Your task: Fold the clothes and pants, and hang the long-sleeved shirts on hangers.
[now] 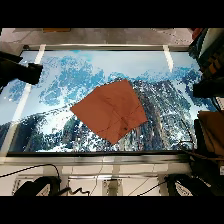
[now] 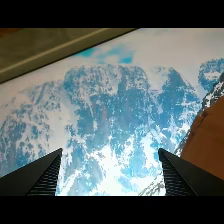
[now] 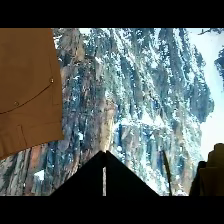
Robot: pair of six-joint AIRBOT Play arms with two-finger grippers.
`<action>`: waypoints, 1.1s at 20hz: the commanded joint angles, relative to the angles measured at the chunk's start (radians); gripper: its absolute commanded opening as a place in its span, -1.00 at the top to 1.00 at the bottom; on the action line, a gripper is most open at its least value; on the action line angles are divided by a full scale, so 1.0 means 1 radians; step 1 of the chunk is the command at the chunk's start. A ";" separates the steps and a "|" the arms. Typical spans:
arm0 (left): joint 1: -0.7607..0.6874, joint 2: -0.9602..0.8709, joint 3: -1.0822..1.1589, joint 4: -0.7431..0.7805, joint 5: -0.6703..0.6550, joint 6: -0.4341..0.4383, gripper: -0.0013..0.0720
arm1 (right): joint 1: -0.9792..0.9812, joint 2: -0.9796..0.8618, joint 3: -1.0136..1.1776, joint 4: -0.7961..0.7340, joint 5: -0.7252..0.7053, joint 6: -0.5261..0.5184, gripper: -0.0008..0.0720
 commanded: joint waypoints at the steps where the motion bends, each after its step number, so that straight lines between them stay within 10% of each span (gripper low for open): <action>1: 0.000 0.001 0.000 -0.042 0.000 -0.030 -0.96 | 0.001 0.000 -0.093 0.102 0.047 0.031 0.93; 9: 0.002 -0.038 -0.042 0.100 -0.173 -0.064 -0.96 | 0.001 0.000 -0.744 0.668 -0.159 -0.143 0.83; 11: 0.002 -0.071 -0.069 0.103 -0.175 -0.123 -0.96 | 0.004 0.000 -0.886 0.833 -0.322 -0.143 -0.30; 12: 0.002 -0.093 -0.078 0.103 -0.176 -0.166 -0.96 | 0.019 -0.002 -0.938 0.864 -0.392 -0.142 -0.54; 17: 0.002 -0.238 -0.086 0.104 -0.175 -0.193 -0.95 | 0.236 -0.118 -1.004 0.954 -0.585 -0.087 -0.53; 19: 0.023 -0.311 -0.086 0.103 -0.159 -0.193 -0.37 | 0.322 -0.214 -1.004 1.044 -0.642 -0.085 -0.53; 22: 0.105 -0.393 -0.086 0.101 -0.155 -0.220 -0.36 | 0.357 -0.358 -0.951 1.074 -0.624 -0.072 -0.53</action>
